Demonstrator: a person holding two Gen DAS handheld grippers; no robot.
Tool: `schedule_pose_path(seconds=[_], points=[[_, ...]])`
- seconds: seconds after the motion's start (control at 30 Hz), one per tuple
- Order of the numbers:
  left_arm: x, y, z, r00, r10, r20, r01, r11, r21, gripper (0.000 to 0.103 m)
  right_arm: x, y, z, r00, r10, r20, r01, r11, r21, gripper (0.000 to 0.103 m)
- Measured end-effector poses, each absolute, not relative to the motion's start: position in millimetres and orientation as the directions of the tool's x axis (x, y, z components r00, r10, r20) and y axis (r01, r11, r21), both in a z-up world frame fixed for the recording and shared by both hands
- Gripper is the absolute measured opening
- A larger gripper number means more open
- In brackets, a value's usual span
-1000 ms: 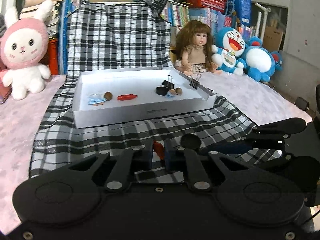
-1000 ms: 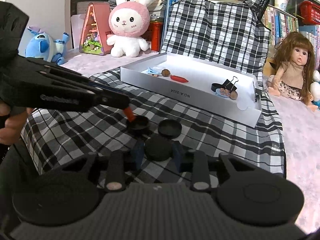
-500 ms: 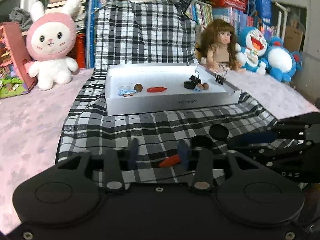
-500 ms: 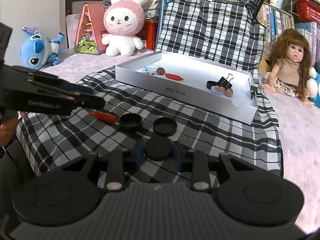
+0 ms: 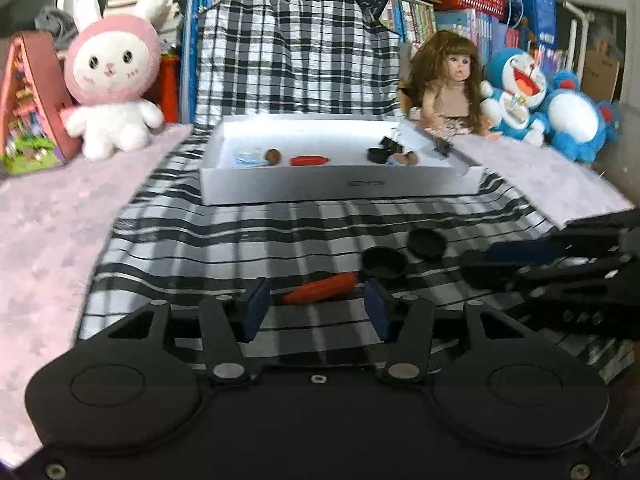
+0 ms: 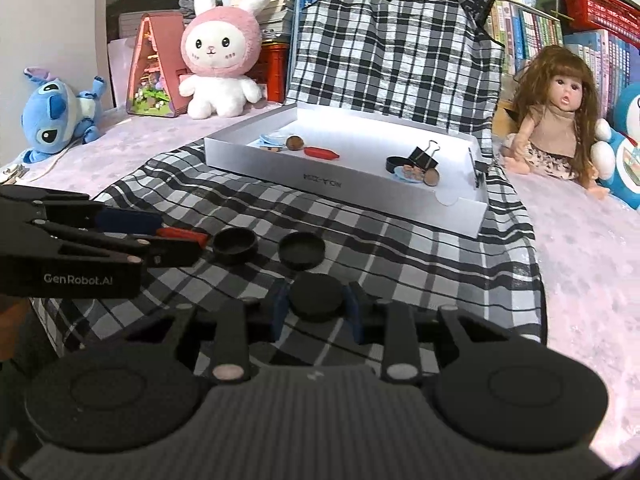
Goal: Organize rigid objects
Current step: 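Move the left gripper toward the red marker while the right gripper approaches the black caps, then grasp the red marker with the left gripper while the right gripper grasps a black cap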
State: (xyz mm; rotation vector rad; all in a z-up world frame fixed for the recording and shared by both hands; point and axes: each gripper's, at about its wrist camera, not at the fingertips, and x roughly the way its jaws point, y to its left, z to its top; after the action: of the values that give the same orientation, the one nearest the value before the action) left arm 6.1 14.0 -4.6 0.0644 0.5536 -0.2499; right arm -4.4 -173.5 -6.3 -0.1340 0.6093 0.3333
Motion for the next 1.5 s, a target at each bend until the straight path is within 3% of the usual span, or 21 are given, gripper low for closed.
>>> schedule_pose_path(seconds=[0.47, 0.8, 1.27, 1.37, 1.5], points=[[21, 38, -5, 0.835, -0.122, -0.537, 0.187, 0.980, 0.069, 0.051, -6, -172, -7, 0.767, 0.266, -0.585, -0.353, 0.935, -0.038, 0.037], [6, 22, -1, 0.830, -0.237, -0.506, 0.310, 0.949, 0.064, 0.053, -7, -172, -7, 0.766, 0.270, -0.583, -0.355, 0.934, -0.034, 0.038], [20, 8, -13, 0.814, -0.259, -0.520, 0.324, 0.945, 0.036, 0.051, -7, -169, -9, 0.783, 0.261, -0.564, -0.336, 0.941, -0.031, 0.039], [20, 10, -13, 0.811, -0.266, -0.521, 0.325, 0.946, 0.023, 0.043, -7, -168, -10, 0.796, 0.250, -0.551, -0.324, 0.945, -0.040, 0.058], [19, 10, -12, 0.812, -0.265, -0.520, 0.324, 0.946, 0.024, 0.043, -7, -167, -13, 0.806, 0.235, -0.543, -0.307, 0.951, -0.045, 0.063]])
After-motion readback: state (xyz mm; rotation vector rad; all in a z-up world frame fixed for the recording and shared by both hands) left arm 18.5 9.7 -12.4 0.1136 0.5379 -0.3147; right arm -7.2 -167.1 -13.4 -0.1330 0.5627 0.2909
